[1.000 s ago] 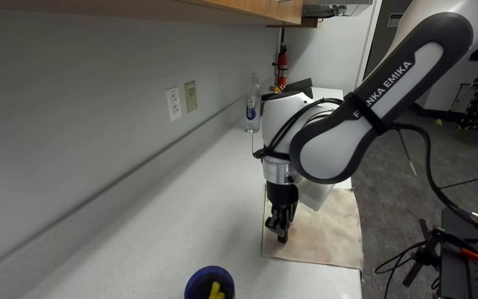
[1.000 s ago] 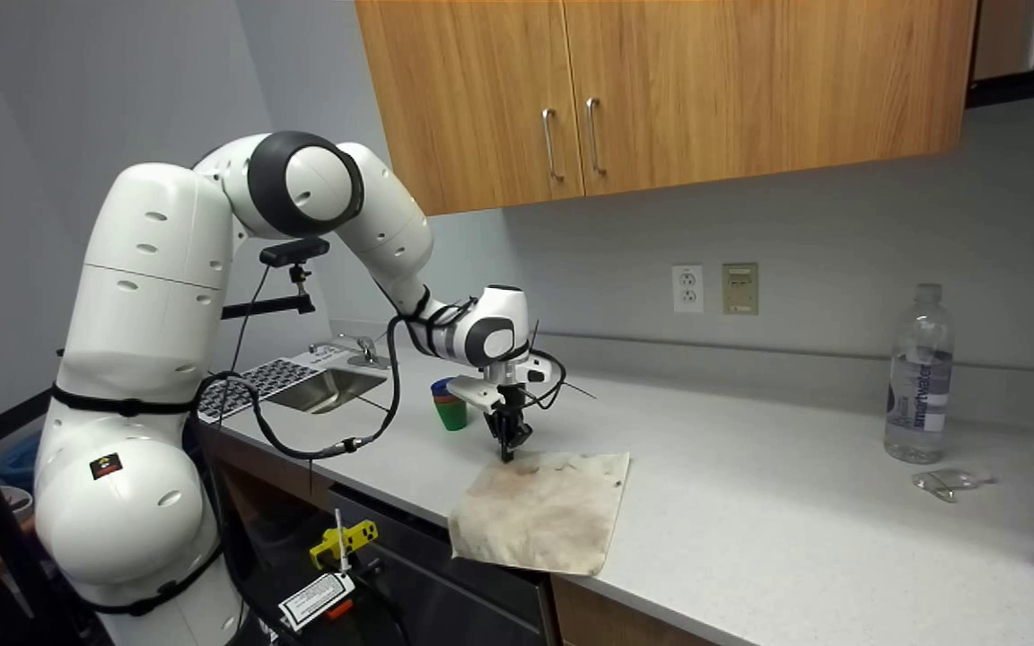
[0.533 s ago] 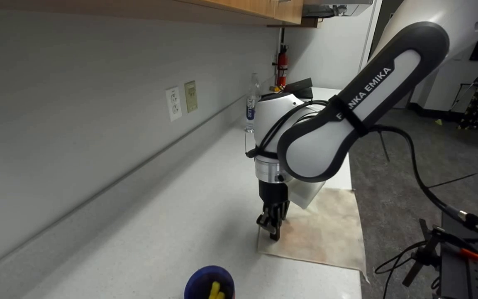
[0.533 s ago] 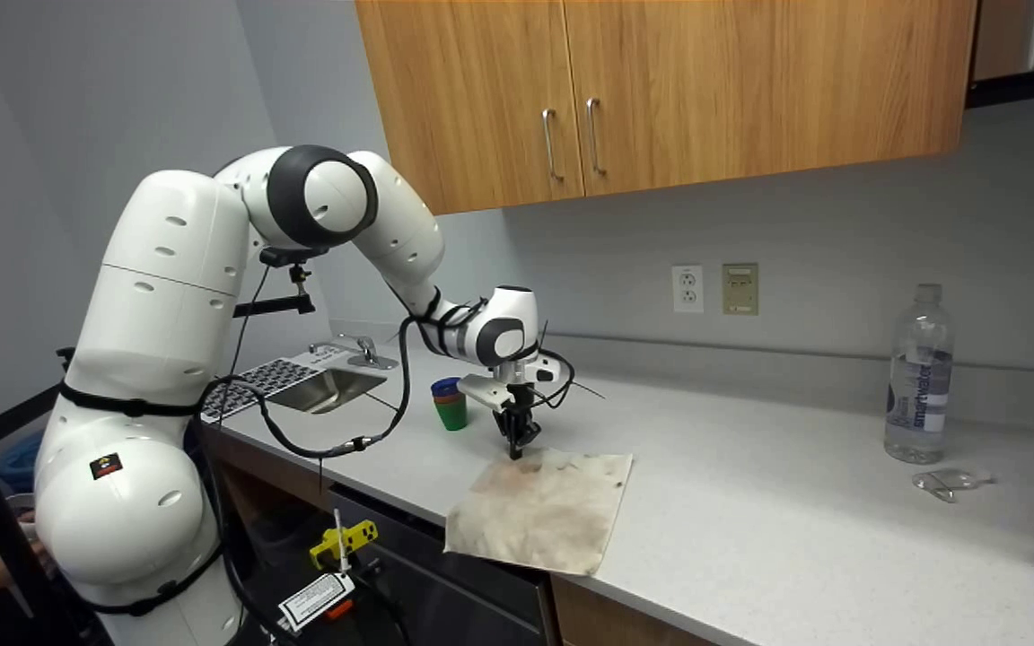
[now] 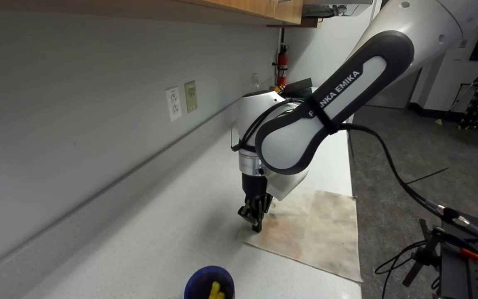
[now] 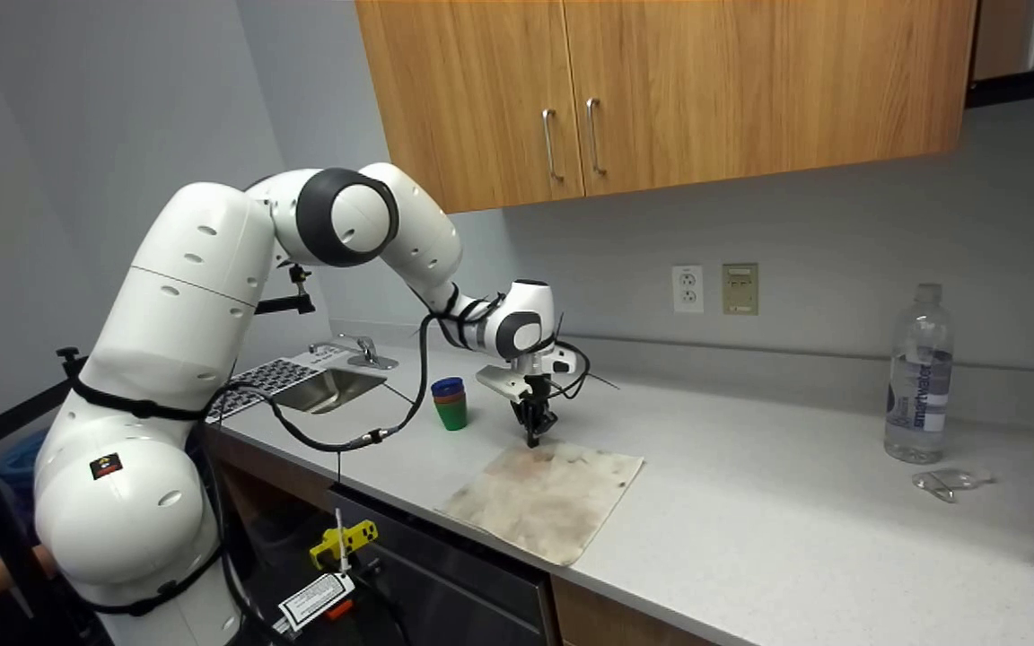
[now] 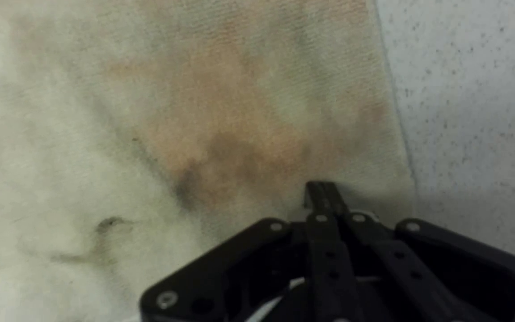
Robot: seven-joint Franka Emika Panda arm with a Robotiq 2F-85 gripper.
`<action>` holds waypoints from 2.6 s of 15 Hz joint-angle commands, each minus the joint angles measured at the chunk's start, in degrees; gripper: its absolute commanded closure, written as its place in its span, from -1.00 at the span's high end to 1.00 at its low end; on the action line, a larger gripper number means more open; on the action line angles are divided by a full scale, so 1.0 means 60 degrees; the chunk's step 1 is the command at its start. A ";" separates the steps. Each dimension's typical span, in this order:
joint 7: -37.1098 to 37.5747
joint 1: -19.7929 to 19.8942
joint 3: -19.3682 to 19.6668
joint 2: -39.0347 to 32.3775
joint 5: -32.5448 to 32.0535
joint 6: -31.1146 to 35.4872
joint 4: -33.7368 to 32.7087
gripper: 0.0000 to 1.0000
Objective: Unfold the cloth on the counter
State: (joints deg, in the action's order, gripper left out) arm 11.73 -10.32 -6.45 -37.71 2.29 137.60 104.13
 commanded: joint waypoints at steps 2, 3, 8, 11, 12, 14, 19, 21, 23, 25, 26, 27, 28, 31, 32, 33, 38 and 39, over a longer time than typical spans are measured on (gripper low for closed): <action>0.0048 -0.0094 0.0086 -0.1204 0.0197 -0.0304 -0.1635 -1.00; 0.0035 -0.0089 0.0055 -0.1235 0.0226 -0.0373 -0.1733 -1.00; -0.0078 -0.0099 -0.0077 -0.0760 0.0228 -0.1160 -0.1550 -1.00; -0.0187 -0.0190 -0.0111 -0.0164 0.0060 -0.1792 -0.1132 -1.00; -0.0175 -0.0238 -0.0100 0.0018 0.0026 -0.1890 -0.1016 -1.00; -0.0053 -0.0393 0.0017 0.0487 -0.0162 -0.1845 -0.0742 -1.00; 0.0002 -0.0467 0.0130 0.1901 -0.0520 -0.1738 0.0343 -1.00; -0.0055 -0.0388 0.0121 0.2570 -0.0624 -0.1663 0.1015 -1.00; -0.0053 -0.0309 0.0085 0.3128 -0.0584 -0.1539 0.1706 -1.00; -0.0058 -0.0237 0.0027 0.3637 -0.0466 -0.1343 0.2443 -1.00; -0.0044 -0.0218 0.0015 0.3921 -0.0451 -0.1235 0.2813 -1.00; -0.0030 -0.0208 0.0007 0.4204 -0.0461 -0.1110 0.3161 -1.00; 0.0021 -0.0218 0.0019 0.4484 -0.0549 -0.0915 0.3494 -1.00; 0.0192 -0.0225 0.0063 0.5353 -0.0880 -0.0103 0.4408 -1.00; 0.0251 -0.0203 0.0066 0.5618 -0.0998 0.0176 0.4673 -1.00; 0.0376 -0.0196 0.0052 0.5973 -0.1132 0.0405 0.4945 -1.00; 0.0430 0.0113 0.0043 0.6792 -0.1624 0.1635 0.5574 -1.00; 0.0324 0.0195 0.0044 0.6849 -0.1679 0.1850 0.5603 -0.48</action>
State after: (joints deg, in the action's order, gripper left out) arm 13.23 -10.62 -6.06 -0.46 -5.52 144.73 134.51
